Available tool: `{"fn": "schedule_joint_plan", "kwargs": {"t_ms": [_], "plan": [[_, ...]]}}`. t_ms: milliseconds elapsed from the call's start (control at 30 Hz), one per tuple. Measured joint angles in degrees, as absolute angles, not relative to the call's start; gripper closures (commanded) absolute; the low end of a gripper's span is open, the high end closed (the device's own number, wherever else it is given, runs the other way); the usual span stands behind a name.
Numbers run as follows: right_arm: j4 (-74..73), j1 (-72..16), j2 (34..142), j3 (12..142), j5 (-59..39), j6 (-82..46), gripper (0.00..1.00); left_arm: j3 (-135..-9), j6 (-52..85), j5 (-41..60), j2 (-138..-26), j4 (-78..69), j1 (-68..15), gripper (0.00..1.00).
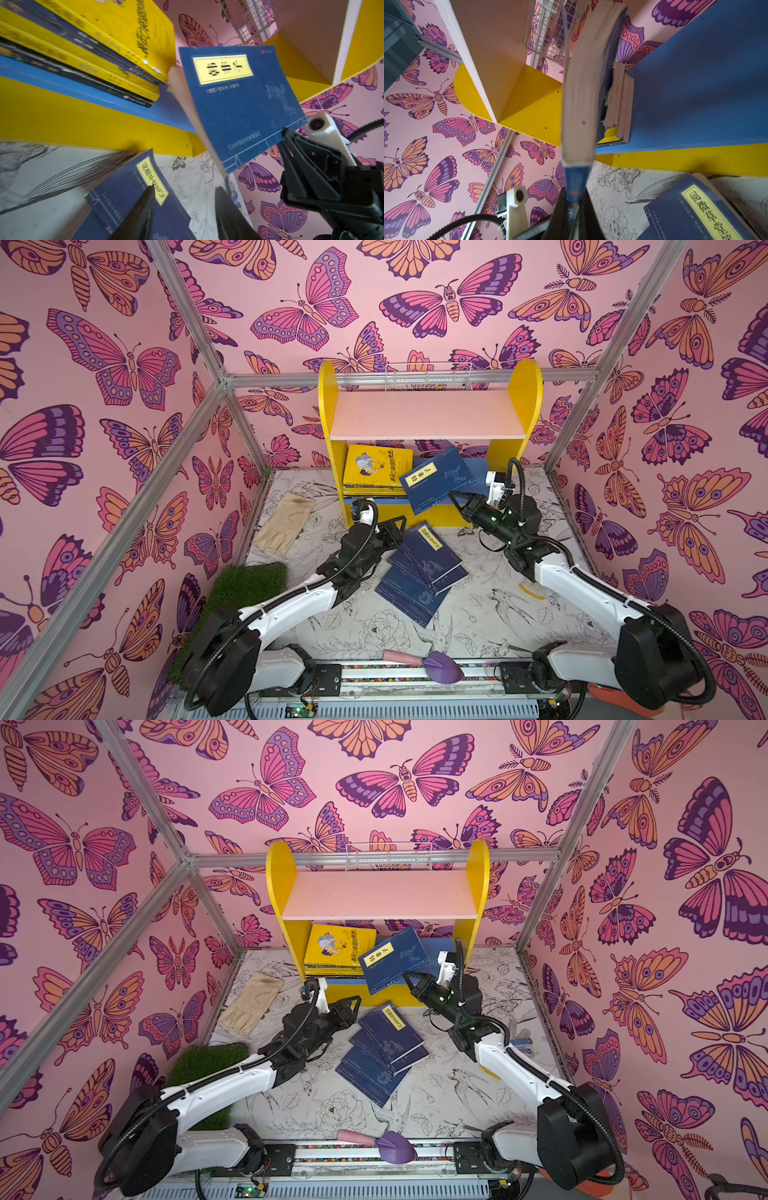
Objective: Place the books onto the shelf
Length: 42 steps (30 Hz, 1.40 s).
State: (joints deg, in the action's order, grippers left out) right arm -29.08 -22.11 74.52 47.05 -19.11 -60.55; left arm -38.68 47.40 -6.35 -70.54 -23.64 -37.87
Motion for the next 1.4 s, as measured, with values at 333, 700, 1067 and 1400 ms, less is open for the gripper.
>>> {"fn": "schedule_joint_plan", "kwargs": {"t_ms": [333, 700, 1067, 1400], "plan": [[-29.28, -18.76, 79.09, 48.97, -13.52, -58.61, 1.00, -35.11, 47.35, -11.44, -60.07, -8.54, -33.69, 0.50], [-31.14, -17.91, 82.85, 49.23, -8.05, -58.65, 1.00, -33.04, 47.37, -11.62, -56.34, -2.68, -31.11, 0.50], [-32.34, -17.63, 89.25, 49.23, 0.23, -65.32, 1.00, -33.04, 47.40, -11.60, -55.18, -1.34, -31.03, 0.49], [-27.46, -17.41, 88.97, 49.23, 5.76, -69.43, 0.74, -33.04, 47.42, -11.38, -55.27, -1.21, -31.03, 0.49]]}}
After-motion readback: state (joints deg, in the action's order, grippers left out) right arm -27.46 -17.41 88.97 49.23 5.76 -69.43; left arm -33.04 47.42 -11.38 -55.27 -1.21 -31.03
